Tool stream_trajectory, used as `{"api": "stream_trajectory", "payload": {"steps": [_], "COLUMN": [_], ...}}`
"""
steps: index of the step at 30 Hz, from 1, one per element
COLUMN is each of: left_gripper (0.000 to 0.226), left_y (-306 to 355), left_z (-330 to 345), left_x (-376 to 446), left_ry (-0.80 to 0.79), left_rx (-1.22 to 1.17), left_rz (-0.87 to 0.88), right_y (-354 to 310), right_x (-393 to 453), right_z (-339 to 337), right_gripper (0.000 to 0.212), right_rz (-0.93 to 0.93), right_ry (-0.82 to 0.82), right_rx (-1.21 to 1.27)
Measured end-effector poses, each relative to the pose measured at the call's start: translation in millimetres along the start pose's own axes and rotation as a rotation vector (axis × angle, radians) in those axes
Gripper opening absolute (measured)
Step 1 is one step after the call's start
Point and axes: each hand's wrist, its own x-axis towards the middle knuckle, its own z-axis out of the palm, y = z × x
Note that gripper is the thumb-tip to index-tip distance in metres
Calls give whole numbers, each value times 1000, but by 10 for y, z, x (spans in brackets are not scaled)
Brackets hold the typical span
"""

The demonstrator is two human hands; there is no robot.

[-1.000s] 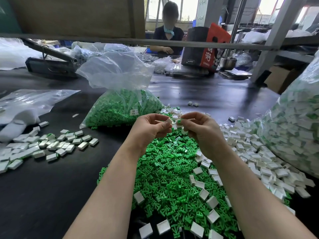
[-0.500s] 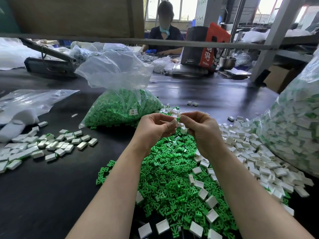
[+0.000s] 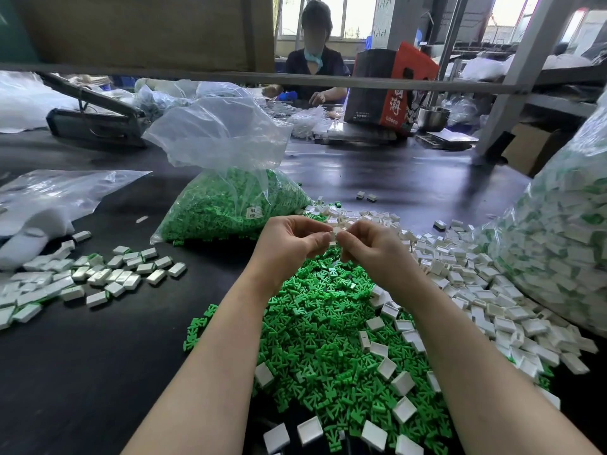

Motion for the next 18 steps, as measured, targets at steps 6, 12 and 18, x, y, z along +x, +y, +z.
{"api": "stream_trajectory", "payload": {"steps": [6, 12, 18], "left_gripper": [3, 32, 23], "left_y": [-58, -113, -81], "left_z": [-39, -81, -45], "left_x": [22, -23, -52], "left_ry": [-84, -315, -356], "left_rx": [131, 278, 150], "left_rz": [-31, -78, -103], "right_y": [26, 39, 27], "right_x": [14, -1, -22], "right_z": [37, 60, 65], "right_gripper": [29, 25, 22], "right_rz": [8, 62, 122], "right_ry": [-77, -115, -216], "right_rx": [11, 207, 272]}}
